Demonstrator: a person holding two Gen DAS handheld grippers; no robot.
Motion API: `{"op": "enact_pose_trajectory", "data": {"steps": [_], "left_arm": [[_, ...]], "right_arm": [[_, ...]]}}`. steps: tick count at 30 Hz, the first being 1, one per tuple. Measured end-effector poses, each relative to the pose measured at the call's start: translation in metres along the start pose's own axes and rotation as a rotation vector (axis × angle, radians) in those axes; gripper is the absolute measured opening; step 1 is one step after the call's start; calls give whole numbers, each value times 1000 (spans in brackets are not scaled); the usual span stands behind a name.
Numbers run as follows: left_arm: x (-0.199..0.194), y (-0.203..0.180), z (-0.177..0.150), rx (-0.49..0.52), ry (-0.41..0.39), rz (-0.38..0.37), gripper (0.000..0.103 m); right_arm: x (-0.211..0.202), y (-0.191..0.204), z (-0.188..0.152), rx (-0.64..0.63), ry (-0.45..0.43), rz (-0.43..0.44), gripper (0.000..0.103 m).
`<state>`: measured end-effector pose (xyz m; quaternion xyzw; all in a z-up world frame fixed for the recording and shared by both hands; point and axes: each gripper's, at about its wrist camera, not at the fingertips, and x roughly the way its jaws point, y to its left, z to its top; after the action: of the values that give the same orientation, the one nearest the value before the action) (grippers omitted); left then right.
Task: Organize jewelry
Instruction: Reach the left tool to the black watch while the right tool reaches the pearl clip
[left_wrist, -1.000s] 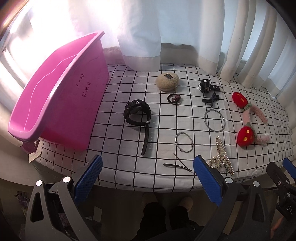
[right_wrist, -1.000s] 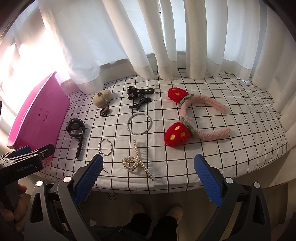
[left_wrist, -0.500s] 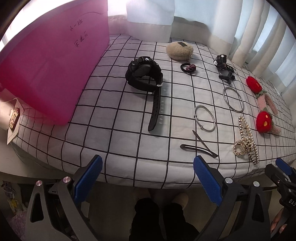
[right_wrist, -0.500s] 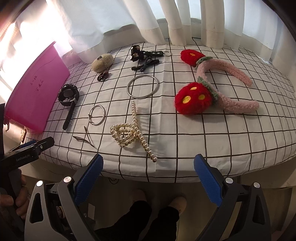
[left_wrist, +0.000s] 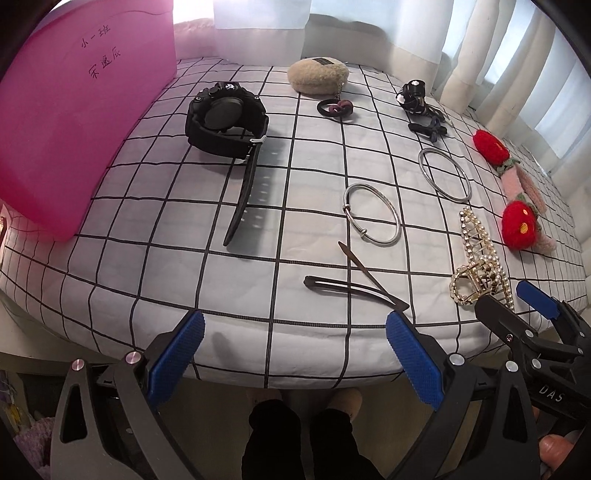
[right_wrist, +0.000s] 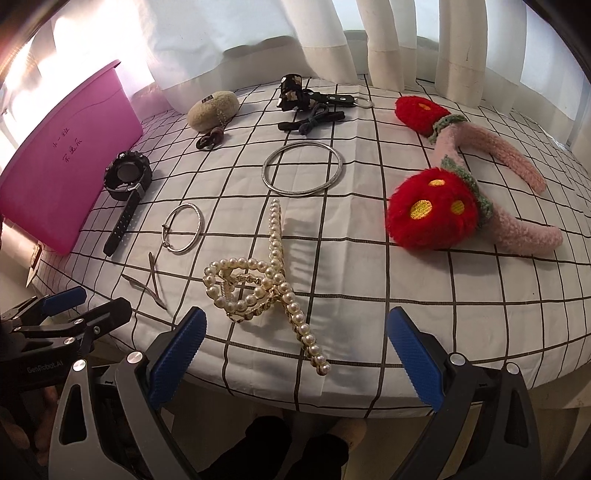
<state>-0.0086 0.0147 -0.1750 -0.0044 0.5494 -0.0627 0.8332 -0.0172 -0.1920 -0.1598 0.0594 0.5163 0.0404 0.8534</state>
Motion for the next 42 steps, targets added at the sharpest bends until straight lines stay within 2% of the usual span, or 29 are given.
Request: {"op": "enact_pose_trajectory", "data": {"steps": [6, 14, 26, 37, 39, 42], "left_arm": [[2, 14, 15, -37, -48, 28, 97], [12, 35, 50, -81, -95, 71, 97], [40, 50, 101, -87, -118, 125, 97], [69, 53, 118, -57, -109, 143, 97], [72, 53, 120, -57, -116, 143, 98], [75, 55, 123, -62, -129, 129, 98]], "right_arm": [[6, 5, 4, -5, -30, 13, 94], [14, 11, 9, -7, -49, -1, 94], [23, 17, 13, -12, -75, -42, 93], [26, 23, 14, -40, -76, -87, 93], [25, 25, 13, -54, -83, -114, 84], [24, 25, 13, -73, -90, -134, 76]]}}
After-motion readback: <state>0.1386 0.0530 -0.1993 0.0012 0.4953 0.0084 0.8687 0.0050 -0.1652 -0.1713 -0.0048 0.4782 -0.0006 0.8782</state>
